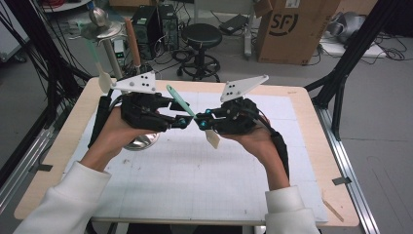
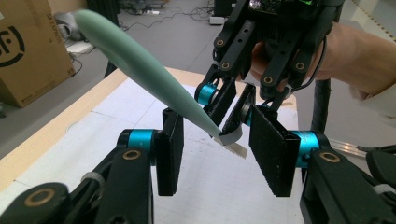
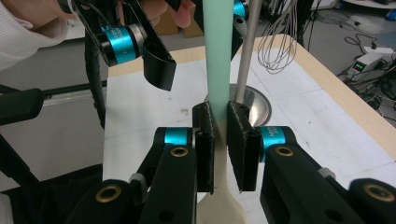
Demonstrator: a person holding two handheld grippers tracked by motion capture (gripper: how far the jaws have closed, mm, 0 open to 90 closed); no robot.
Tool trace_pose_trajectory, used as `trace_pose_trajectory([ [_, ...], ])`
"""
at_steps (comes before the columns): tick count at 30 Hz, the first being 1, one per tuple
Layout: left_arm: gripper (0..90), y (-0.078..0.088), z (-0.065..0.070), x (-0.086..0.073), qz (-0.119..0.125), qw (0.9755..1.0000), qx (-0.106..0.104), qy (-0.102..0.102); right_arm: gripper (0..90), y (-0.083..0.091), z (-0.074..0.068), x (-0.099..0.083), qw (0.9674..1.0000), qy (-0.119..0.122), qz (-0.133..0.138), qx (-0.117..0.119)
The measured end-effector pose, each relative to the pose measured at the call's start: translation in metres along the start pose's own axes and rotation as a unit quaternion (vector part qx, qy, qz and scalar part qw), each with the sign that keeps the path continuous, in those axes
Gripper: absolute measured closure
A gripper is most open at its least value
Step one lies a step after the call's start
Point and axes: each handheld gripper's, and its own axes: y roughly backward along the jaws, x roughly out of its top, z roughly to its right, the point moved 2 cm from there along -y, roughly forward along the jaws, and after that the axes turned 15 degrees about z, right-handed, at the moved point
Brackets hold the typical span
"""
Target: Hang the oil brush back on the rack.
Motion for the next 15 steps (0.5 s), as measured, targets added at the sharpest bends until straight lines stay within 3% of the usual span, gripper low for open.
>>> trace_pose_trajectory([
  [3,58.2,0.0001,-0.0009,0.0001,-0.002,1.0,0.003,0.001,81.2,-0.0009,-0.0009,-0.0007,1.0,-0.005,-0.004,-0.001],
  [4,58.7,0.0001,-0.0015,0.0002,-0.002,1.0,0.004,0.002,81.2,-0.0027,-0.0002,-0.0007,1.0,0.002,0.002,0.009],
  [5,59.7,0.0002,-0.0018,0.0005,-0.002,1.0,0.005,0.002,81.2,-0.0019,-0.0011,-0.0008,1.0,-0.004,-0.004,-0.002],
  [6,60.9,0.0002,-0.0019,0.0008,-0.001,1.0,0.006,0.004,81.2,-0.0034,-0.0006,-0.0008,1.0,-0.001,-0.001,0.007],
  [11,64.4,-0.0005,-0.0024,0.0012,0.0,0.9999,0.008,0.006,81.2,-0.006,-0.0003,-0.0007,1.0,0.001,-0.001,-0.006],
  [15,67.1,-0.0009,-0.0025,0.0013,0.002,0.9999,0.009,0.006,81.3,-0.0087,-0.001,-0.0007,1.0,0.001,-0.002,0.002],
])
